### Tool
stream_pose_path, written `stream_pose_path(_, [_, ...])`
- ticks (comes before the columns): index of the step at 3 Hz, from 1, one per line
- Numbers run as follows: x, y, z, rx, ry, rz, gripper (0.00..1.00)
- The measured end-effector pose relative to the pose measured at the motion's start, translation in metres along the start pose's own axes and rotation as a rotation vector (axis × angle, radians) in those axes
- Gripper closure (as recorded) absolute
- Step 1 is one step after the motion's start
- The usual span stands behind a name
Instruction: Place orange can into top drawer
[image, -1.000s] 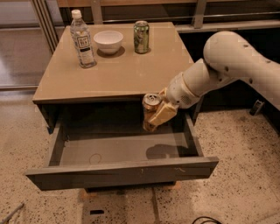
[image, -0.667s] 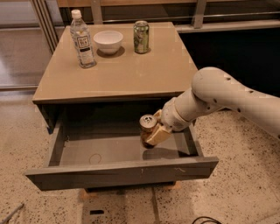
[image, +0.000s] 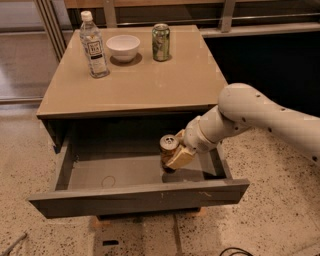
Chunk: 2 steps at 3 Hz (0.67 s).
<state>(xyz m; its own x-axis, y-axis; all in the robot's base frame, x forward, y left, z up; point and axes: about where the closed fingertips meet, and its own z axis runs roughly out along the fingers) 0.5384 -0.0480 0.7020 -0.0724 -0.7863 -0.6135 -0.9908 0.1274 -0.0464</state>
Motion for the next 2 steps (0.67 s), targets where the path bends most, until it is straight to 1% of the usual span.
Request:
stream_pose_path(1, [0.014, -0.001, 0.018, -0.017, -0.021, 0.03, 1.0])
stream_pose_path(2, [0.024, -0.004, 0.03, -0.021, -0.039, 0.045, 1.0])
